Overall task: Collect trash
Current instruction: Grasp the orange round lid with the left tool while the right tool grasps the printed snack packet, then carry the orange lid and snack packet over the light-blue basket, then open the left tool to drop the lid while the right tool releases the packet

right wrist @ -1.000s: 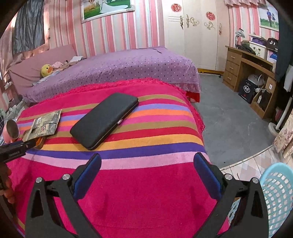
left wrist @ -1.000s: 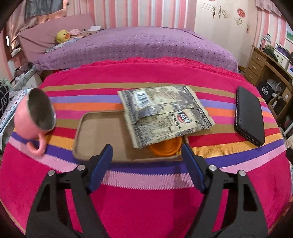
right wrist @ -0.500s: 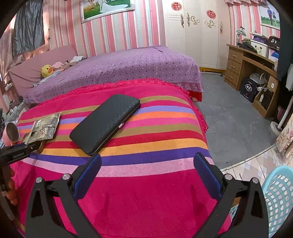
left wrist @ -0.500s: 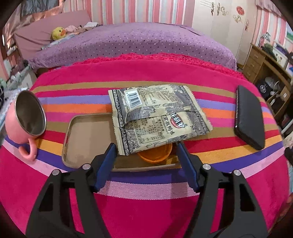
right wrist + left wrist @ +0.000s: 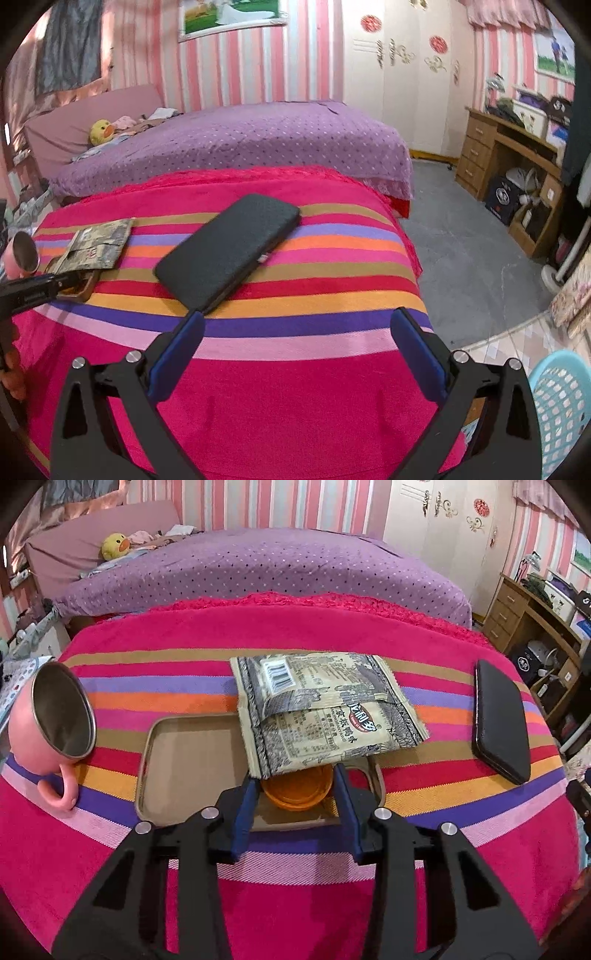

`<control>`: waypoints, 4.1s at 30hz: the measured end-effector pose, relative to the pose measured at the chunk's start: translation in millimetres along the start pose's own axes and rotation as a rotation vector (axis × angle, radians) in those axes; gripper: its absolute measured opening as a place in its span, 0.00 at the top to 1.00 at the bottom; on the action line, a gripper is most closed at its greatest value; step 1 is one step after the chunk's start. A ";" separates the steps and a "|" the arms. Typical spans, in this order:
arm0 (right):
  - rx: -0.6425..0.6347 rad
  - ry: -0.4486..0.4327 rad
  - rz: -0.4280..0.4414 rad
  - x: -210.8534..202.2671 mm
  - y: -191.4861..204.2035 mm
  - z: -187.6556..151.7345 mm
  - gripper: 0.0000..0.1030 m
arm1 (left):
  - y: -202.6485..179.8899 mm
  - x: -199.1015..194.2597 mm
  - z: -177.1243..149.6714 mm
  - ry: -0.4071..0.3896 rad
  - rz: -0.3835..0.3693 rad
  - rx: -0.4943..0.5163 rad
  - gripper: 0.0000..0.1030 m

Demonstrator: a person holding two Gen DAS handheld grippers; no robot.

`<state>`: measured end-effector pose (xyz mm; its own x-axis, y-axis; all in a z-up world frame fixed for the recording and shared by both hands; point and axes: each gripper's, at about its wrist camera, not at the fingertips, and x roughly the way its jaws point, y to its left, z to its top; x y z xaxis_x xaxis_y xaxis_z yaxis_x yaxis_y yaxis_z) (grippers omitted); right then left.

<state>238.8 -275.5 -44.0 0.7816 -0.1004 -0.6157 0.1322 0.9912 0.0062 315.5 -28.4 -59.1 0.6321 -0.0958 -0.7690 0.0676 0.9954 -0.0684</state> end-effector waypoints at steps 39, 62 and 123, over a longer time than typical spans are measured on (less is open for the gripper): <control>-0.369 0.057 0.323 60.5 208.2 39.8 0.95 | 124.1 -71.2 -1.8 -0.133 0.070 -0.116 0.62; -0.211 -0.058 0.257 -79.2 50.1 -19.8 0.97 | -0.5 -116.5 -45.8 -0.187 0.063 0.011 0.62; 0.089 0.002 -0.002 -150.3 -318.5 -141.0 0.97 | -422.6 -151.7 -156.8 -0.211 -0.249 0.317 0.21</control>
<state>-6.7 -563.9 -64.6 0.7803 -0.1018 -0.6170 0.1872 0.9794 0.0751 70.1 -433.2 -13.2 0.7078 -0.3638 -0.6055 0.4493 0.8933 -0.0116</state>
